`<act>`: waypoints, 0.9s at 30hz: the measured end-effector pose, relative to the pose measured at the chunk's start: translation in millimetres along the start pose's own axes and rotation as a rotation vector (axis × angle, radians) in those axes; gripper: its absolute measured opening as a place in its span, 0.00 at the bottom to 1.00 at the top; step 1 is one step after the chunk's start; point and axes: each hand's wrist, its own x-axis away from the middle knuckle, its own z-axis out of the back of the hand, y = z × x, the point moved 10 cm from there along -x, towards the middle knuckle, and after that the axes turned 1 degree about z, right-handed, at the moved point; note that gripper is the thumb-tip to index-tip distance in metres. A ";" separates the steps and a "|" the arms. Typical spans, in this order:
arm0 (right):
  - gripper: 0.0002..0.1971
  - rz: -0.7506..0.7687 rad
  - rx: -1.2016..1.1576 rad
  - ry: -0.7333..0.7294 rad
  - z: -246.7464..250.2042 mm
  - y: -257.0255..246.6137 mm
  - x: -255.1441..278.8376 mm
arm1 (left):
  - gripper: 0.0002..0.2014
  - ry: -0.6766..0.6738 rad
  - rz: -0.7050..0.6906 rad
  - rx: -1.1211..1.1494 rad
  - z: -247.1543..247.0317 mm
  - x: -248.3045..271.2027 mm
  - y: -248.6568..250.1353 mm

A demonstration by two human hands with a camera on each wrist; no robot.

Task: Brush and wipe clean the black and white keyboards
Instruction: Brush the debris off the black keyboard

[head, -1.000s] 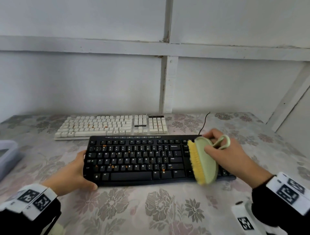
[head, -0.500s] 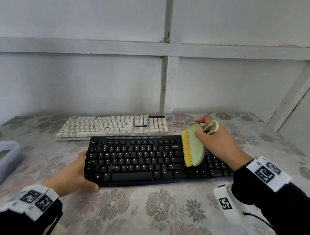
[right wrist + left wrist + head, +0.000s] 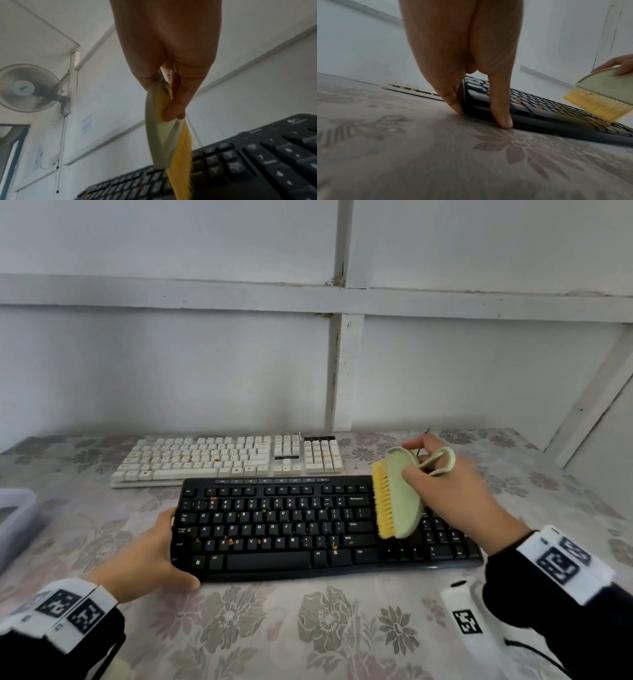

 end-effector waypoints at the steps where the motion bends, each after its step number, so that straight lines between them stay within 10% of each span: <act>1: 0.10 -0.003 0.015 -0.005 -3.4 2.5 -1.4 | 0.55 0.002 0.004 -0.004 0.0 -0.1 -0.8; 9: 0.08 -0.054 0.039 -0.185 -25.3 26.5 42.3 | 0.56 0.000 0.016 0.003 0.2 -2.4 -6.0; 16: 0.11 0.015 -0.001 0.009 -0.5 2.0 6.8 | 0.57 -0.003 0.035 0.019 -0.5 -0.4 -5.2; 27: 0.09 -0.048 -0.048 -0.105 -3.8 19.4 25.8 | 0.56 0.001 0.023 0.007 -0.8 0.0 -2.9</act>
